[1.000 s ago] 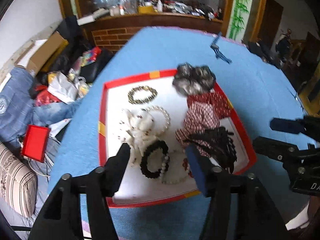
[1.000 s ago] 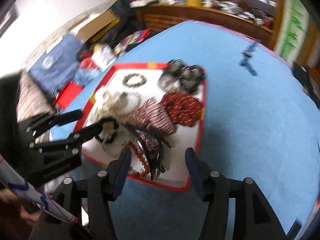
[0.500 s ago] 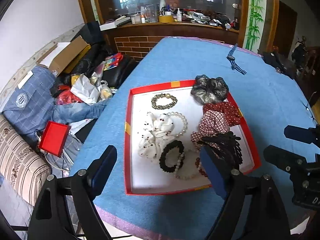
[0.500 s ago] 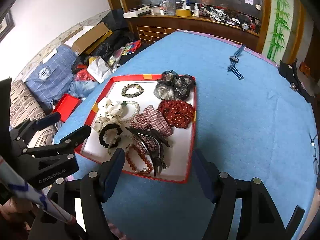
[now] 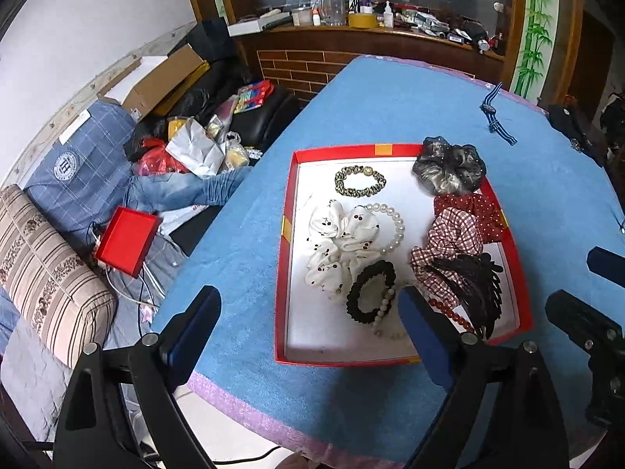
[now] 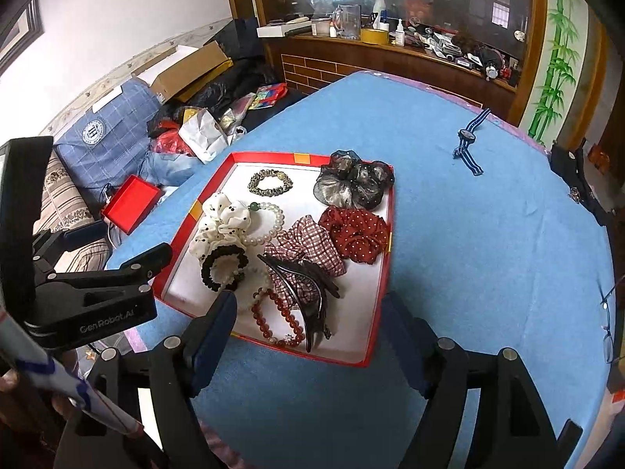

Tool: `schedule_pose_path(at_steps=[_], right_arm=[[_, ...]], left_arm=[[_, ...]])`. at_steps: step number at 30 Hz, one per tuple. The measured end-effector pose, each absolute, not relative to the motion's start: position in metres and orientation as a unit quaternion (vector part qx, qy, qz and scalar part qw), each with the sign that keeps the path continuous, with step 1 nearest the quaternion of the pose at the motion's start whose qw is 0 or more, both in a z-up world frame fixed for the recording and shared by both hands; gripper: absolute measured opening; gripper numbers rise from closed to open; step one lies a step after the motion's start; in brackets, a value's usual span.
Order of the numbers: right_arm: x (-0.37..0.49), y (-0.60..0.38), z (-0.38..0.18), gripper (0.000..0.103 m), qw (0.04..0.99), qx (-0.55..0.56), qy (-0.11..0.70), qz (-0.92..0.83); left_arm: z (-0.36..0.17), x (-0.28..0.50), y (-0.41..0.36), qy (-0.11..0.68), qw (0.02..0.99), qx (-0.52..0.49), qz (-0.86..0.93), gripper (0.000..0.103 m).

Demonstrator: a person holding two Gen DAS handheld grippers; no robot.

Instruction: Organize jewelry

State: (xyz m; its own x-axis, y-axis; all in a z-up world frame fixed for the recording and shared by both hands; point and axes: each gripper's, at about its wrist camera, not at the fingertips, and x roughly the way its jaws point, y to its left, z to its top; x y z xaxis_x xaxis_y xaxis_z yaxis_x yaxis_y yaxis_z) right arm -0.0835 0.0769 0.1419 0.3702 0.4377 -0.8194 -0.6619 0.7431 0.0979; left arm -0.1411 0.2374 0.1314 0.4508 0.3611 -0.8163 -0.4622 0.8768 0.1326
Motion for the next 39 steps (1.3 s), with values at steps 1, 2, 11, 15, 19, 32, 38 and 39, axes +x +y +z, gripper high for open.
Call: schedule_pose_path(at_steps=[1,2,11,15,19,32,38,39], right_arm=[[-0.084,0.077,0.142,0.08,0.818,-0.124,0.449,0.336],[-0.084,0.077,0.143,0.08,0.819,-0.124,0.449,0.336],[-0.082,0.082,0.142,0.08,0.818,-0.13,0.451,0.333],[-0.082,0.085,0.142,0.08,0.817,-0.133,0.452,0.334],[-0.082,0.088,0.142,0.08,0.816,-0.137,0.452,0.334],[-0.087,0.098,0.142,0.08,0.812,-0.15,0.452,0.336],[-0.089,0.1,0.142,0.08,0.812,-0.153,0.453,0.335],[-0.089,0.1,0.142,0.08,0.812,-0.153,0.453,0.335]], left_arm=[[0.132,-0.142,0.236,0.461,0.853,-0.05,0.241,0.091],[0.133,-0.143,0.235,0.458,0.855,-0.047,0.239,0.091],[0.143,-0.142,0.234,0.447,0.855,-0.026,0.263,0.091],[0.144,-0.142,0.235,0.449,0.851,-0.016,0.271,0.091],[0.141,-0.143,0.238,0.458,0.847,-0.022,0.269,0.091],[0.139,-0.149,0.246,0.466,0.841,-0.029,0.275,0.091],[0.138,-0.15,0.25,0.469,0.838,-0.032,0.277,0.091],[0.138,-0.15,0.25,0.47,0.838,-0.033,0.276,0.091]])
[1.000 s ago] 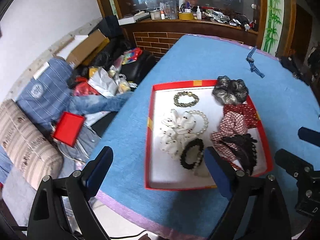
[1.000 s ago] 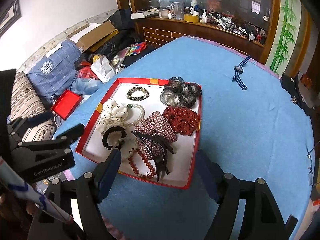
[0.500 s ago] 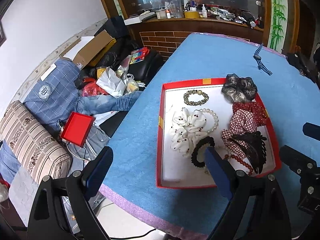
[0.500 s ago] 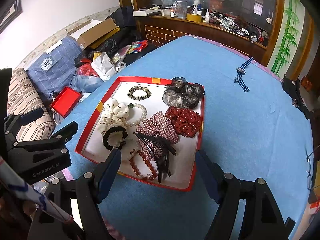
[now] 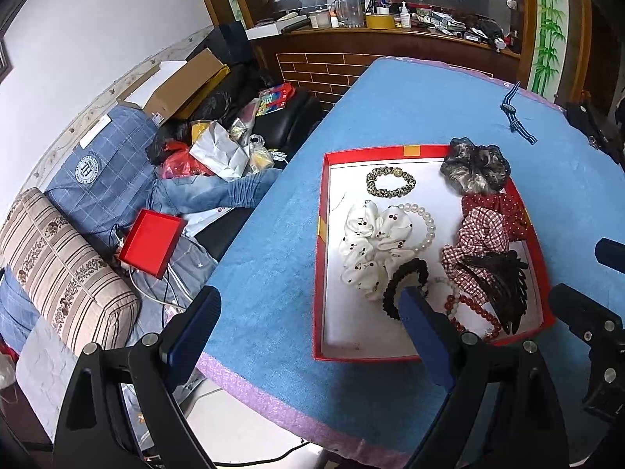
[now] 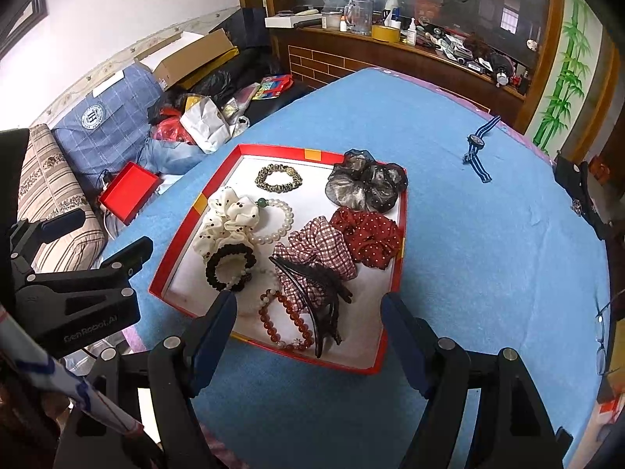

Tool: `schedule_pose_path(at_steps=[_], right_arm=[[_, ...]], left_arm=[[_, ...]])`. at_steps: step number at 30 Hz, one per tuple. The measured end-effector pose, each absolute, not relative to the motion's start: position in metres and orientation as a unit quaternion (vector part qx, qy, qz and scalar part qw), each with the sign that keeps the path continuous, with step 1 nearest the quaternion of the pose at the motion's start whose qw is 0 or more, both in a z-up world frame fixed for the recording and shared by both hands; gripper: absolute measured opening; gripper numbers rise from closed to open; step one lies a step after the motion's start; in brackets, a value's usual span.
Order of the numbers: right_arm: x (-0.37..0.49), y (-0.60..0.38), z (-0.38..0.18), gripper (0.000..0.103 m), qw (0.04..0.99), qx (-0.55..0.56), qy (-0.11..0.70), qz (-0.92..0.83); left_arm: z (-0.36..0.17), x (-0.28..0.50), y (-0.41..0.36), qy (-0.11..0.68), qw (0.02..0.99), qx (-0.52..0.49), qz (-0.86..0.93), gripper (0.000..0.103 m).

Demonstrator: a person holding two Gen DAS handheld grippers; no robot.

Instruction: Organize jewelry

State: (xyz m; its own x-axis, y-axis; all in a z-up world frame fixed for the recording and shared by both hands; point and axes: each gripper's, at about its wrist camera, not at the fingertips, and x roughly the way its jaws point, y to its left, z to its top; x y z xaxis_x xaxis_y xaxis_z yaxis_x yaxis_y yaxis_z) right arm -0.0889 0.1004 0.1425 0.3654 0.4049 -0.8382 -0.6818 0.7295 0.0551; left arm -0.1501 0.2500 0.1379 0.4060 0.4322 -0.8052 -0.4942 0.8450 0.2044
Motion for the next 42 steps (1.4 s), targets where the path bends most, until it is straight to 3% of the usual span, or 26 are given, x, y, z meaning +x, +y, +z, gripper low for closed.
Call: schedule_pose_path(at_steps=[42], right_arm=[[-0.088,0.1,0.135,0.081,0.81,-0.142,0.47,0.321]], left_arm=[[0.127,-0.149,0.254,0.481,0.833,-0.031,0.272,0.091]])
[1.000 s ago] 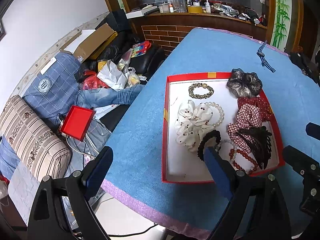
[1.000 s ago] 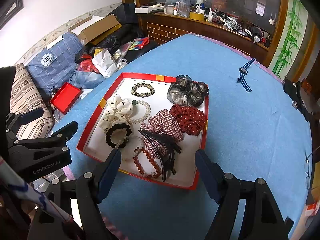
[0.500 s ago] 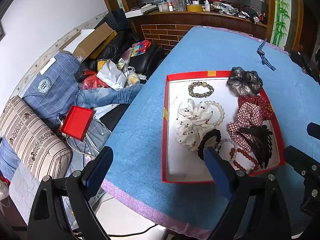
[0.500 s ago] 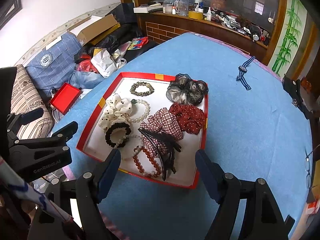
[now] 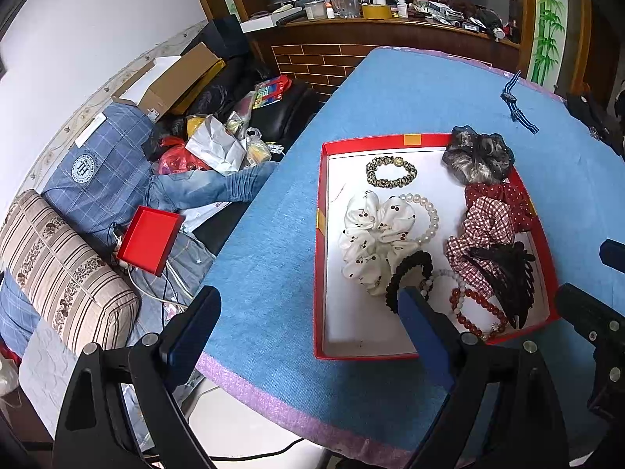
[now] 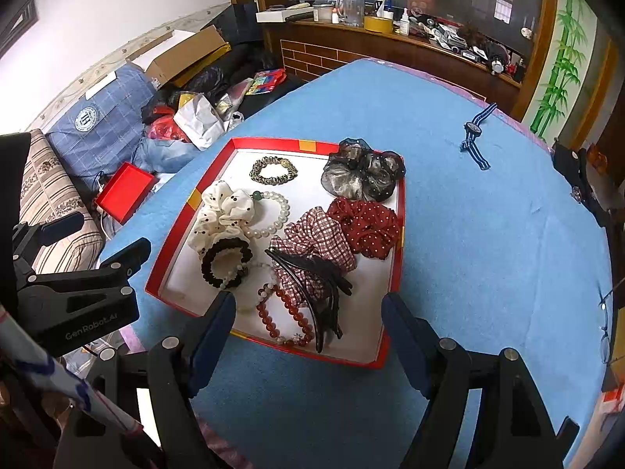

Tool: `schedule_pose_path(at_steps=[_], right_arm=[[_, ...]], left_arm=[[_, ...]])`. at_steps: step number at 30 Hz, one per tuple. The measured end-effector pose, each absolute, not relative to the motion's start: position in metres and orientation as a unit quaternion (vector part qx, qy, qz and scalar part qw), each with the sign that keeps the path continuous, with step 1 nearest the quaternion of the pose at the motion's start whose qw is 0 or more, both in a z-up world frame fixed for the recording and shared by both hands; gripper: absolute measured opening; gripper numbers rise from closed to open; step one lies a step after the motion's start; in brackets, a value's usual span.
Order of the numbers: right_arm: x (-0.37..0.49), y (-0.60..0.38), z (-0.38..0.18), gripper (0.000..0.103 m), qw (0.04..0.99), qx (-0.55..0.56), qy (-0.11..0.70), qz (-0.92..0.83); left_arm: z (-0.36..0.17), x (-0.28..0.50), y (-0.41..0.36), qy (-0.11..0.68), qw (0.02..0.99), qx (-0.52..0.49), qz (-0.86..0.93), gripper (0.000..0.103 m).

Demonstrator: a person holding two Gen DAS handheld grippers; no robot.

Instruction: Organize jewelry

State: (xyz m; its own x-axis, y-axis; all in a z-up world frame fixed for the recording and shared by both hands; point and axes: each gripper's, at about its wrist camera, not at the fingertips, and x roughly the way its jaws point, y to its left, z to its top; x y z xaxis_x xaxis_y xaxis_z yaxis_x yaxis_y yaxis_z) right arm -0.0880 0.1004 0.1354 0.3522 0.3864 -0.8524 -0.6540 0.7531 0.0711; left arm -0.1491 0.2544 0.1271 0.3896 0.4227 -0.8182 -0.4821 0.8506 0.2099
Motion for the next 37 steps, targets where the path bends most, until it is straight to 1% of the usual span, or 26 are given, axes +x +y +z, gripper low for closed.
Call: schedule_pose_path(at_steps=[29,34,37], right_arm=[[-0.087,0.104,0.13,0.081,0.81,-0.135,0.48,0.308],[-0.082,0.091,0.129,0.081,0.815,-0.125,0.485,0.29],[-0.075,0.07,0.127,0.081,0.823,-0.106,0.493,0.262]], left_arm=[[0.123,-0.143,0.262,0.486,0.83,-0.019,0.274,0.091],[0.12,-0.132,0.26,0.494,0.824,-0.018,0.276,0.091],[0.12,-0.123,0.246,0.487,0.831,0.012,0.268,0.091]])
